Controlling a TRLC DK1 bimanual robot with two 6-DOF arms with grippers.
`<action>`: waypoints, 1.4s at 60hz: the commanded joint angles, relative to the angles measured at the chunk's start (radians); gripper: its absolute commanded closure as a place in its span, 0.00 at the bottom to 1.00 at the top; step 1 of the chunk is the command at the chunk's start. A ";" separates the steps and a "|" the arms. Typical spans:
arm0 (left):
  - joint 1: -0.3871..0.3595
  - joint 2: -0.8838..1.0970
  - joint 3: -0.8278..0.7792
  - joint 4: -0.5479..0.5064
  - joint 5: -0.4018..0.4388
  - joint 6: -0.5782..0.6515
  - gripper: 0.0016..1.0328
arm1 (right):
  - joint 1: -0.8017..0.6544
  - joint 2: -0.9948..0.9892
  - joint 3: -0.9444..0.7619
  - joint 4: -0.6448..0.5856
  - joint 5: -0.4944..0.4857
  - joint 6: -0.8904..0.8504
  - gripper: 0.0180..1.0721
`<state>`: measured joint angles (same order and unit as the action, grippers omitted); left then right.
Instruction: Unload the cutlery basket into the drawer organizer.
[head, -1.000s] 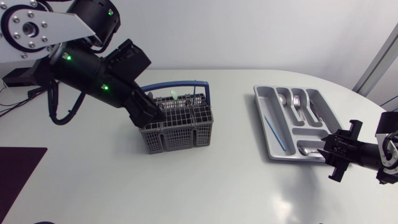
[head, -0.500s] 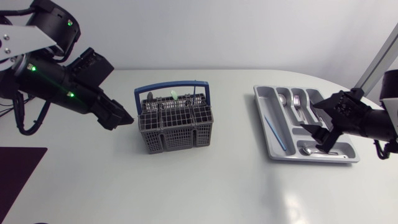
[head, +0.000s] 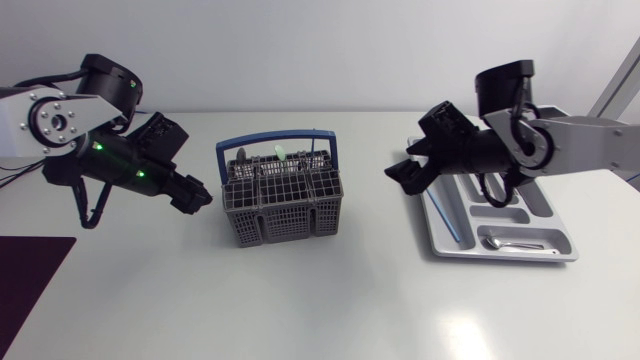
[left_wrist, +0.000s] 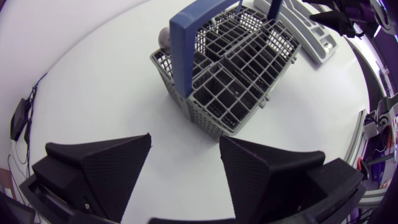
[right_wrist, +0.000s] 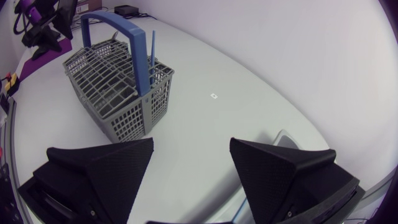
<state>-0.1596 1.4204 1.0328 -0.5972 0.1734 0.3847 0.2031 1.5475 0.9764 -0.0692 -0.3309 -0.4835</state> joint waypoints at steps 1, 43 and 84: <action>0.019 0.061 -0.013 0.040 -0.015 -0.009 0.08 | 0.028 0.102 0.061 0.020 0.009 0.102 0.16; 0.034 0.164 0.029 0.111 -0.026 -0.004 0.06 | 0.170 0.235 0.123 0.072 -0.017 0.226 0.16; 0.012 0.213 0.079 0.126 -0.026 -0.010 0.06 | 0.084 0.175 0.064 0.074 -0.014 0.227 0.16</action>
<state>-0.1333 1.6051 1.0767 -0.4770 0.1509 0.3847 0.2707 1.6619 1.0386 0.0040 -0.3645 -0.2756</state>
